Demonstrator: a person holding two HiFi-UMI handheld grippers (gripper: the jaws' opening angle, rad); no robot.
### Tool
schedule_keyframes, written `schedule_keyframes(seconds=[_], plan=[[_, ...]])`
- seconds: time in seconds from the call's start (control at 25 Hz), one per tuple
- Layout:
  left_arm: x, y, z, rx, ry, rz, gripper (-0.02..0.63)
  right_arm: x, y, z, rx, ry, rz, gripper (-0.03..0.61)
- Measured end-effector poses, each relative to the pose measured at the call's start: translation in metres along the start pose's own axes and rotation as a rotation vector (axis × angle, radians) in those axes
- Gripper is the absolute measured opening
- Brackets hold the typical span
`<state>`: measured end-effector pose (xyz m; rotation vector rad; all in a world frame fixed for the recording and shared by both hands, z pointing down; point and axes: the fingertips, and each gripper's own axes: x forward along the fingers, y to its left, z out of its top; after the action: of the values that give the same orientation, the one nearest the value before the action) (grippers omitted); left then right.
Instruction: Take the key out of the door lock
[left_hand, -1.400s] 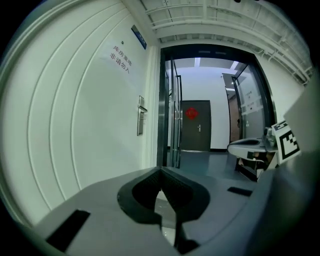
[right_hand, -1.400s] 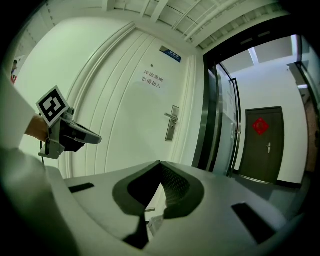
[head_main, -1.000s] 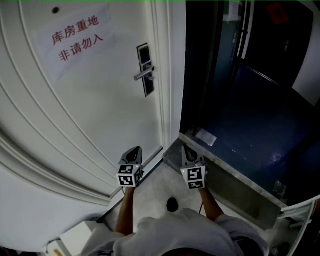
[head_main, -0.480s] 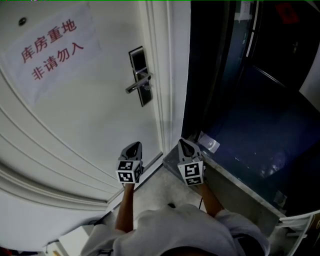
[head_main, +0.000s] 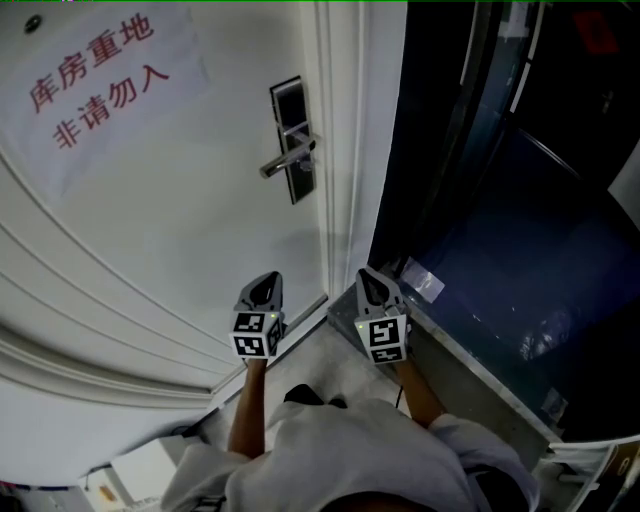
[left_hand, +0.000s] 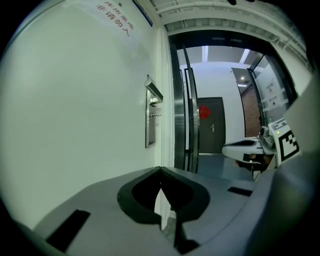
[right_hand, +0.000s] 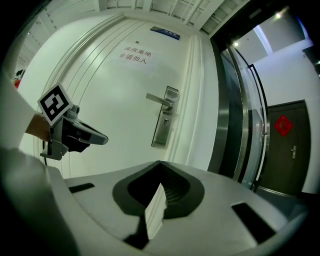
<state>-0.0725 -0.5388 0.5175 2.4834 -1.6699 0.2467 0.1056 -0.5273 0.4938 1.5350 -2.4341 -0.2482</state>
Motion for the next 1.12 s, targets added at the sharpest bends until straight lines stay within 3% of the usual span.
schedule_keyframes(seconds=[0.64, 1.12], plan=[[0.03, 0.034, 0.011, 0.004, -0.011, -0.024, 0.018, 0.053, 0.014, 0.008, 0.003, 0.012, 0.005, 0.023], [0.043, 0.052, 0.016, 0.003, -0.018, -0.046, 0.018, 0.107, 0.011, 0.06, -0.099, -0.071, 0.014, 0.024]])
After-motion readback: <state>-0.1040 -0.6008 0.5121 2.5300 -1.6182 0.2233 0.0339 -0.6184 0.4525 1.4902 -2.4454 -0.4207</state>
